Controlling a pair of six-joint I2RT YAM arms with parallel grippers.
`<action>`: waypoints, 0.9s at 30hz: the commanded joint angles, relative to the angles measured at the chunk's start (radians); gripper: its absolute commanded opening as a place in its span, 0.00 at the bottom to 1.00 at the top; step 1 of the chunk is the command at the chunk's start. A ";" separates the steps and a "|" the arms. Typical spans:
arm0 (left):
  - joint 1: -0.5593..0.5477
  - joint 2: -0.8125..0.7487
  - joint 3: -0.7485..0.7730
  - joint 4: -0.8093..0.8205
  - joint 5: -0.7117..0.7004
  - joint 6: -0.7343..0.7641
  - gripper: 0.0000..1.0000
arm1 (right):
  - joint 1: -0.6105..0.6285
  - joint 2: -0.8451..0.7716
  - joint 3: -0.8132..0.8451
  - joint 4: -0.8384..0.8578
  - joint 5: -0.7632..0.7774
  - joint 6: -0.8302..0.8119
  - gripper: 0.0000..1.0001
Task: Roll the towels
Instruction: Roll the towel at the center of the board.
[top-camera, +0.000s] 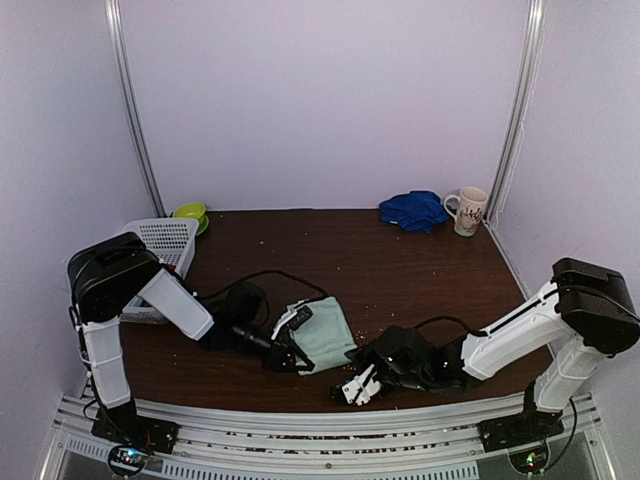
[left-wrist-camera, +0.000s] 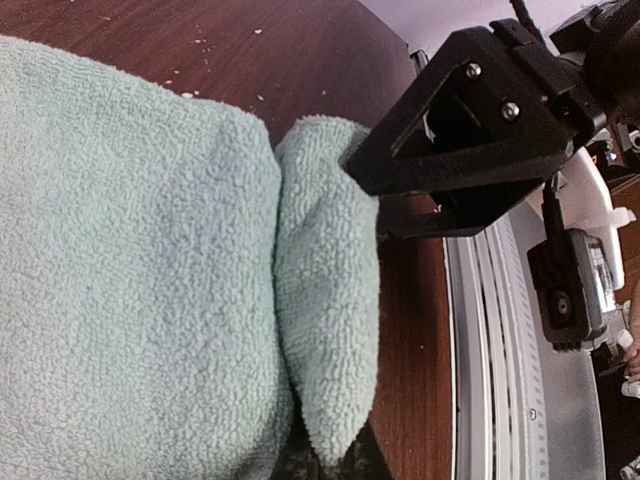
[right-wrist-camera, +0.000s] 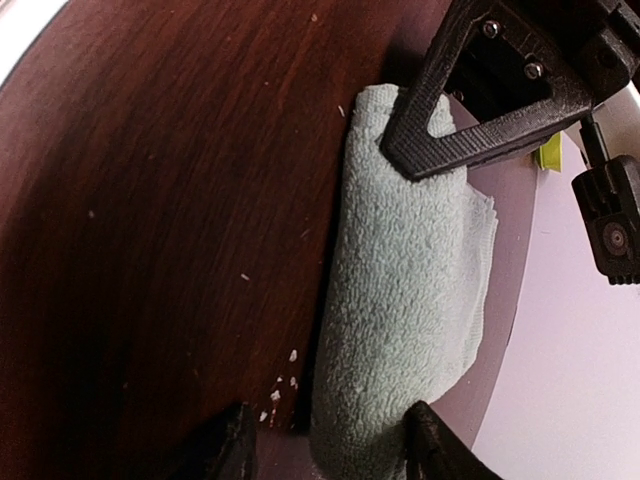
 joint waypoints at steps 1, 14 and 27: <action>0.030 0.060 -0.003 -0.030 -0.012 -0.029 0.00 | 0.012 0.063 0.029 0.048 0.085 0.034 0.49; 0.035 0.076 0.019 -0.073 0.011 -0.001 0.00 | 0.009 0.193 0.150 -0.078 0.105 0.108 0.18; 0.033 -0.037 0.038 -0.264 -0.148 0.118 0.19 | -0.035 0.185 0.254 -0.304 -0.023 0.161 0.00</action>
